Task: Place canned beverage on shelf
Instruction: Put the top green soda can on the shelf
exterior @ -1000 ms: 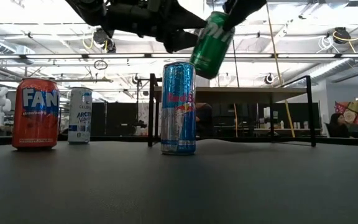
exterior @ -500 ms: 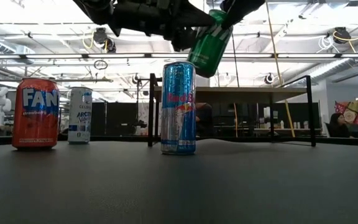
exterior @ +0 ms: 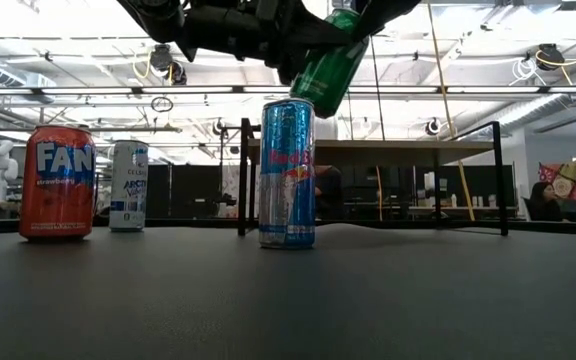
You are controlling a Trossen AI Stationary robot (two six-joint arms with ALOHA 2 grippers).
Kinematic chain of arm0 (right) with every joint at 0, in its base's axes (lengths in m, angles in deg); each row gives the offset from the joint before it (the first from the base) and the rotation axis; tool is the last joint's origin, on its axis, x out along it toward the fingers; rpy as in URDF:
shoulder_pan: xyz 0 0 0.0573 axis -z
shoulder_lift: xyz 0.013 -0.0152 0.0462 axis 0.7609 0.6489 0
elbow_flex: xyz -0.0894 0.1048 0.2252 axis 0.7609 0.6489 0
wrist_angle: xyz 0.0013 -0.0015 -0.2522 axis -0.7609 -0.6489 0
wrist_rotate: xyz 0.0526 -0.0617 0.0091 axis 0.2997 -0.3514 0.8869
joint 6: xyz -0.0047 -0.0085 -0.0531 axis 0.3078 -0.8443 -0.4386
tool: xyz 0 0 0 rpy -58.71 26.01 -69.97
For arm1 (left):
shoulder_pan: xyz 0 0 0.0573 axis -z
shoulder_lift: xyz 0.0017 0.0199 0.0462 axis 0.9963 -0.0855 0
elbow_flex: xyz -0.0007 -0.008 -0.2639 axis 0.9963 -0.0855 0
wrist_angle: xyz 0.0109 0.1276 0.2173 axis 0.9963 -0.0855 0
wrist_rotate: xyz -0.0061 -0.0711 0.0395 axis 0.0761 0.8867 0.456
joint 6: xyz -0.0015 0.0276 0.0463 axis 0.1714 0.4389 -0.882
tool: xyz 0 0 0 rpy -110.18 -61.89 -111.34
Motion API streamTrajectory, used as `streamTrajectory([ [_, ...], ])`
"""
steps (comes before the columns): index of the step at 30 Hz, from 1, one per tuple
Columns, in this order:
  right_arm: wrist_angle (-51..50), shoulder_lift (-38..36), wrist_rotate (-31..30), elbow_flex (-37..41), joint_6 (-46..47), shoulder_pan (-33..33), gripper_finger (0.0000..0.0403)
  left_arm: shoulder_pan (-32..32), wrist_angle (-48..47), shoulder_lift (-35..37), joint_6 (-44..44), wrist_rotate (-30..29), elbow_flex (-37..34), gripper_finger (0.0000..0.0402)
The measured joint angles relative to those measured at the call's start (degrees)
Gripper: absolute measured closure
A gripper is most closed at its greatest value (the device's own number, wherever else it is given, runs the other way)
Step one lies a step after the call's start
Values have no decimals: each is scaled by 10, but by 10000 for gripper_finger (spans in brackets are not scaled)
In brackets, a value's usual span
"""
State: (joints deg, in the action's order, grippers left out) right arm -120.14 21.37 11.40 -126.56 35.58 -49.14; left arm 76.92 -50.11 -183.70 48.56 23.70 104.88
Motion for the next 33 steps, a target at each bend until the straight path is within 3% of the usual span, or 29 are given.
streamTrajectory([
  [3,-1,0,1,0,9,0,122,-1,1,0,-2,-2,0,119],
  [8,3,-2,-25,0,32,0,85,-10,20,6,4,-23,-2,122],
  [12,5,-18,-183,0,110,0,57,-33,74,6,4,-73,-3,115],
  [15,13,-46,-231,0,138,0,53,-58,118,7,5,-82,-3,114],
  [19,19,-100,-231,11,167,-8,51,-101,193,8,7,-75,-22,113],
  [23,53,-149,-231,69,187,-17,51,-148,269,6,6,-75,-50,113],
  [28,141,-188,-231,172,200,-24,51,-206,279,-8,7,-63,-64,112],
  [33,225,-202,-229,251,202,-24,51,-257,321,-51,61,-64,-63,112],
])
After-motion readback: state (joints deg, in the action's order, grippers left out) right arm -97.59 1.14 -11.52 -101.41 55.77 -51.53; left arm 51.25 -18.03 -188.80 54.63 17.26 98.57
